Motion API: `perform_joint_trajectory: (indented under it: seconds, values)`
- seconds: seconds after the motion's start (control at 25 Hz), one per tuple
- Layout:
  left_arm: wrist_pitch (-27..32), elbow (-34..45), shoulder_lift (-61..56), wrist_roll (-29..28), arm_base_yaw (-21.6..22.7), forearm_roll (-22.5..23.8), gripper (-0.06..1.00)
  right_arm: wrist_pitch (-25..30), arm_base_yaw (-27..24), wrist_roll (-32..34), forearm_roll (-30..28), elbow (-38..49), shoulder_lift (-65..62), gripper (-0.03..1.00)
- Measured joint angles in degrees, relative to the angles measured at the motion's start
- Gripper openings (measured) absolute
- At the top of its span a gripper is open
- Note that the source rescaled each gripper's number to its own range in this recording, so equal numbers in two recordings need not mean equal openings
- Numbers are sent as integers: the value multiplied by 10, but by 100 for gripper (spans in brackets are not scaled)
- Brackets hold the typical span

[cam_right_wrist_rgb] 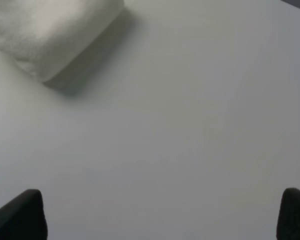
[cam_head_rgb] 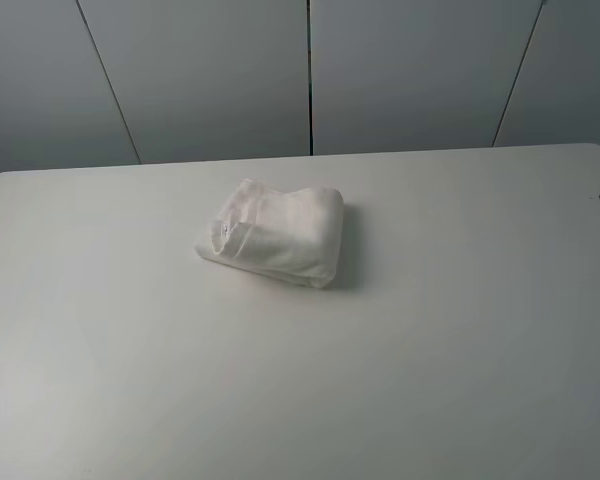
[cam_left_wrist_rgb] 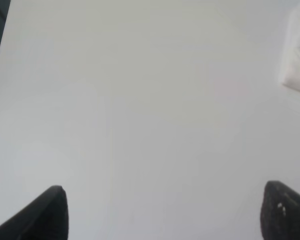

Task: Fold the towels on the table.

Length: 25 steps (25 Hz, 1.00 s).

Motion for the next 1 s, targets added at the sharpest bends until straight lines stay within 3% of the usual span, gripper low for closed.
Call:
perform_joint_trajectory:
  seconds: [0.24, 0.56, 1.0]
  values:
    - [27, 55, -153, -25, 0, 0, 100, 72, 0, 0, 2, 6, -129, 100]
    - [39, 77, -321, -28, 0, -10, 100, 83, 0, 0, 42, 47, -279, 100]
    - [37, 136, -346, 30, 0, -51, 100, 72, 0, -43, 110, 135, -369, 100]
